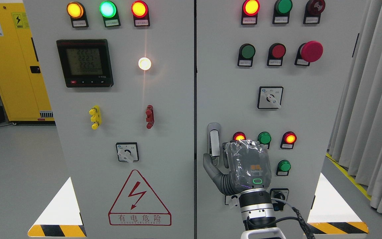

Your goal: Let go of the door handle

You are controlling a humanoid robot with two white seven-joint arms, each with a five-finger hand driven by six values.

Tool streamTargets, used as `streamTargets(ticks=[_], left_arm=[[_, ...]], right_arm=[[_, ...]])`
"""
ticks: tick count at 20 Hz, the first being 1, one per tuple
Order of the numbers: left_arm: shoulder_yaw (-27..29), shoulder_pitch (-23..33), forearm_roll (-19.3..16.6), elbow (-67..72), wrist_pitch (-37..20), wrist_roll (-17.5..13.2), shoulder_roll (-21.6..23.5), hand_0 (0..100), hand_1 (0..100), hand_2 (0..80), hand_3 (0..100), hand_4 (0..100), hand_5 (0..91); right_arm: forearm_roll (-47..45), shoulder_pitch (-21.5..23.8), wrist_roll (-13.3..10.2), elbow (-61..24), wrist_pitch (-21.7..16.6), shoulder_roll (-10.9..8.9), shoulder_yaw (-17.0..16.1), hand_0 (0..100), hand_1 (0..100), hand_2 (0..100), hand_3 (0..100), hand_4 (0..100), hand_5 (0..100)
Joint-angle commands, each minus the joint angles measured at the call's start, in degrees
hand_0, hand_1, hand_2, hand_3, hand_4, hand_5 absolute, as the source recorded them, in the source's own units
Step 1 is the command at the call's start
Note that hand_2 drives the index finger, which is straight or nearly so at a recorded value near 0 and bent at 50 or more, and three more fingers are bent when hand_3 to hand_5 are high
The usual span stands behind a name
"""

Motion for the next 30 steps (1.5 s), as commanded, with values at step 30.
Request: streamTargets(ticks=[30], left_arm=[[-0.1, 0.0, 0.0, 0.0, 0.0, 0.0, 0.0, 12, 56, 0.0, 0, 0, 0.0]], right_arm=[[0.1, 0.1, -0.2, 0.1, 1.5, 0.00, -0.2, 60, 42, 97, 100, 100, 100]])
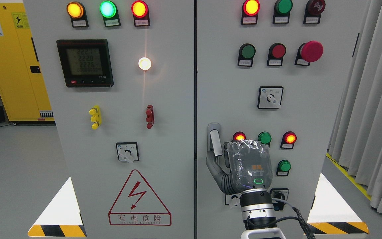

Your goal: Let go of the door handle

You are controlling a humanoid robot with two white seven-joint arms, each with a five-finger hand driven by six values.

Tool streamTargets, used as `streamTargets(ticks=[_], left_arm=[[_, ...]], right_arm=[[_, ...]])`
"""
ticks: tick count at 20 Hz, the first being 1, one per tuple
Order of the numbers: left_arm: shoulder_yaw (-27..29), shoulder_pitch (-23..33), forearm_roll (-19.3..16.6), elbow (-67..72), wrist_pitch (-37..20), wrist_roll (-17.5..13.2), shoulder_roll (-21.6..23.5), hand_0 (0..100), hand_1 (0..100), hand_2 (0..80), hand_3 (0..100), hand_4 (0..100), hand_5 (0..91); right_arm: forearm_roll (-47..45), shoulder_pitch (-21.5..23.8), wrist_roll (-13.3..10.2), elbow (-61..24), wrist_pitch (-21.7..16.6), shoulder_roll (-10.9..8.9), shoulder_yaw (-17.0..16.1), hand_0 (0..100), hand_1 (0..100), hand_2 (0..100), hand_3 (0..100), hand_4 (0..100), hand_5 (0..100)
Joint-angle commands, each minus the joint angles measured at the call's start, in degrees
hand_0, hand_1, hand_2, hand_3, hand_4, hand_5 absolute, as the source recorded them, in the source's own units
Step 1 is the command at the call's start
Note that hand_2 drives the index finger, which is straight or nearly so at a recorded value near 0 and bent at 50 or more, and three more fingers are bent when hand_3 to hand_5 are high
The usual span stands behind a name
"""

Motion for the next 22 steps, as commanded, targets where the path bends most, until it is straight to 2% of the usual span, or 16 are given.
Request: streamTargets(ticks=[1, 13, 22], left_arm=[[0.0, 0.0, 0.0, 0.0, 0.3, 0.0, 0.0, 12, 56, 0.0, 0, 0, 0.0], [0.0, 0.0, 0.0, 0.0, 0.3, 0.0, 0.0, 12, 56, 0.0, 0, 0, 0.0], [0.0, 0.0, 0.0, 0.0, 0.3, 0.0, 0.0, 12, 56, 0.0, 0, 0, 0.0]], right_arm=[[0.0, 0.0, 0.4, -0.1, 0.5, 0.03, -0.1, 60, 42, 97, 100, 100, 100], [-0.1, 0.3, 0.1, -0.5, 0.5, 0.03, -0.4, 58, 44, 97, 100, 100, 100], [-0.3, 0.3, 0.1, -0.5, 0.6, 0.03, -0.7, 57, 40, 97, 100, 100, 100]])
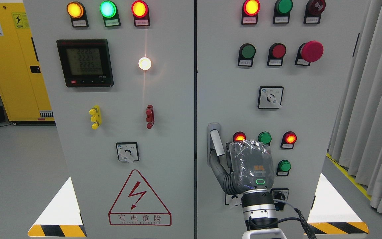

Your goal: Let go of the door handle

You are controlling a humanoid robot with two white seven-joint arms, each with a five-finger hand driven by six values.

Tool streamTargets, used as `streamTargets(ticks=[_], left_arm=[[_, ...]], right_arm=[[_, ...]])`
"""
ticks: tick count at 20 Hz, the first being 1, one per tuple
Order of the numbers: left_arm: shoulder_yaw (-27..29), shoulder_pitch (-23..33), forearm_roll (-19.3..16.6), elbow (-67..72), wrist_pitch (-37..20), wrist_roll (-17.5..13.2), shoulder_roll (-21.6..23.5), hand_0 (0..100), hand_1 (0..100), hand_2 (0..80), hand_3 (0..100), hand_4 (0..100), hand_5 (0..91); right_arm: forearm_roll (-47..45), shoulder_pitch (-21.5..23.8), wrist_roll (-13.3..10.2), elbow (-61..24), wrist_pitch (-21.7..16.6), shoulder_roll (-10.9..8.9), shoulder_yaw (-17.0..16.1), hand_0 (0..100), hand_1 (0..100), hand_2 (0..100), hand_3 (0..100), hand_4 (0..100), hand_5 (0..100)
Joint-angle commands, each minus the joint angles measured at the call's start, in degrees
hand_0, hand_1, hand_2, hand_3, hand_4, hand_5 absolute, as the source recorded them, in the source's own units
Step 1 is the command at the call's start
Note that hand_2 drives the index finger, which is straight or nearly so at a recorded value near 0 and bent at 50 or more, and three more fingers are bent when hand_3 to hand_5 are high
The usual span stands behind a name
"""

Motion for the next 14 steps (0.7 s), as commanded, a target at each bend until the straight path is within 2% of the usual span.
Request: streamTargets(ticks=[1, 14], left_arm=[[0.0, 0.0, 0.0, 0.0, 0.0, 0.0, 0.0, 12, 56, 0.0, 0, 0, 0.0], [-0.1, 0.0, 0.0, 0.0, -0.1, 0.0, 0.0, 12, 56, 0.0, 0, 0, 0.0]], right_arm=[[-0.1, 0.0, -0.3, -0.1, 0.0, 0.04, -0.6, 57, 39, 97, 100, 100, 100], [-0.1, 0.0, -0.3, -0.1, 0.0, -0.05, -1.0, 62, 39, 97, 100, 100, 100]])
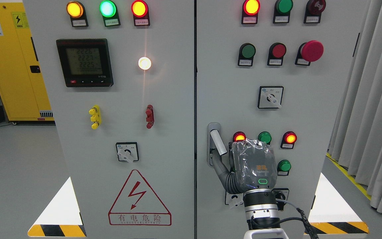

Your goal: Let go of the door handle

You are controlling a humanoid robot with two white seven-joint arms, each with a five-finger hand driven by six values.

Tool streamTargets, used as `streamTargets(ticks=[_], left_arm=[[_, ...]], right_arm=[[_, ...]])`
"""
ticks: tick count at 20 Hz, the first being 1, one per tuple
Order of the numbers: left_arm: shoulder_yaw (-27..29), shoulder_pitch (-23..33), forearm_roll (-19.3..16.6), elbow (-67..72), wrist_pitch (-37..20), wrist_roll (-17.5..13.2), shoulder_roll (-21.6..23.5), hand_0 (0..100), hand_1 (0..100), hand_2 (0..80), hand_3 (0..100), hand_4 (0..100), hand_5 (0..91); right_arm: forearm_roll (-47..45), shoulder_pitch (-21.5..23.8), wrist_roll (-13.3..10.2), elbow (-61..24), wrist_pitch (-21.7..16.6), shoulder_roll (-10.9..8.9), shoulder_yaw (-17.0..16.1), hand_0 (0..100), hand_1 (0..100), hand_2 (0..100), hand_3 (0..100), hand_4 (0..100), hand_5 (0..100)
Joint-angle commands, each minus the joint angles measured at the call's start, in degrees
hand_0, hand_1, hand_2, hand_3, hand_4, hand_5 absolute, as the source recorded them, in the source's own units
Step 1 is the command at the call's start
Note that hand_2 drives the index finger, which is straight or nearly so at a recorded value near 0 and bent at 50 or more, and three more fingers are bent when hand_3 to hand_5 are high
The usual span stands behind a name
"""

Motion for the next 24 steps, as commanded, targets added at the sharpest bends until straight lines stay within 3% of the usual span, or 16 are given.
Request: streamTargets(ticks=[1, 24], left_arm=[[0.0, 0.0, 0.0, 0.0, -0.1, 0.0, 0.0, 12, 56, 0.0, 0, 0, 0.0], [-0.1, 0.0, 0.0, 0.0, 0.0, 0.0, 0.0, 12, 56, 0.0, 0, 0, 0.0]], right_arm=[[0.1, 0.0, 0.1, 0.0, 0.0, -0.06, -0.4, 62, 39, 97, 100, 100, 100], [0.0, -0.4, 0.1, -0.1, 0.0, -0.06, -1.5, 65, 41, 97, 100, 100, 100]])
